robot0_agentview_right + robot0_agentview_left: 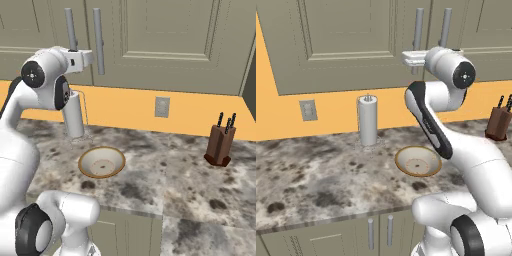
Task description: Open the cabinet. Pick the banana and apple from the cabinet and place them into the bowl. Then close the cabinet.
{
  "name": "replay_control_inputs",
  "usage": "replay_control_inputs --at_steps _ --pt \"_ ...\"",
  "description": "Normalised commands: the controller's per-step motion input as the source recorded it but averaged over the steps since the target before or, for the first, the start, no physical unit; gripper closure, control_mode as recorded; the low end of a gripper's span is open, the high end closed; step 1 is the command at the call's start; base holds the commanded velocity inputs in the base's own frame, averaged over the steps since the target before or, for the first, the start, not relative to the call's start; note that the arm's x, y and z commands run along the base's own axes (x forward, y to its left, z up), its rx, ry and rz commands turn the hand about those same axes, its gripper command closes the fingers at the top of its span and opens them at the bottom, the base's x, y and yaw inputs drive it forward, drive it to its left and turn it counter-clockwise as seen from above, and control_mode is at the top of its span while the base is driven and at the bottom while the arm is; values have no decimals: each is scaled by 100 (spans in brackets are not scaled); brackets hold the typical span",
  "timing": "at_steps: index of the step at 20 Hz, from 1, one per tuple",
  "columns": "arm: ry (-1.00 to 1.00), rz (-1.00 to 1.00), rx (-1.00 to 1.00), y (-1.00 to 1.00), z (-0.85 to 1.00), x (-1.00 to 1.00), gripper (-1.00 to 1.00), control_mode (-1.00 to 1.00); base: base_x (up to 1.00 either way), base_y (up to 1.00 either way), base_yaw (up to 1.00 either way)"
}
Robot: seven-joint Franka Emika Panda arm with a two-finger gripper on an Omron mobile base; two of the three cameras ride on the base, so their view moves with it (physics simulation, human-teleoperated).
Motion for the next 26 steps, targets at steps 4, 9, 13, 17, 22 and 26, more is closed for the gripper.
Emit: replay_control_inputs --at_steps 4,9,13,17,22,26 --pt "11 -3 0 6 -7 100 -100 -100 0 0 0" --pt "12 -6 0 17 -23 100 100 -100 0 0 0" --pt "7 -2 0 5 -10 69 100 -100 0 0 0" --pt "1 0 0 0 0 0 100 -100 0 0 0" --pt "-10 0 0 8 0 -33 100 -100 0 0 0" --pt "-19 0 0 40 13 -65 100 -100 0 0 0"
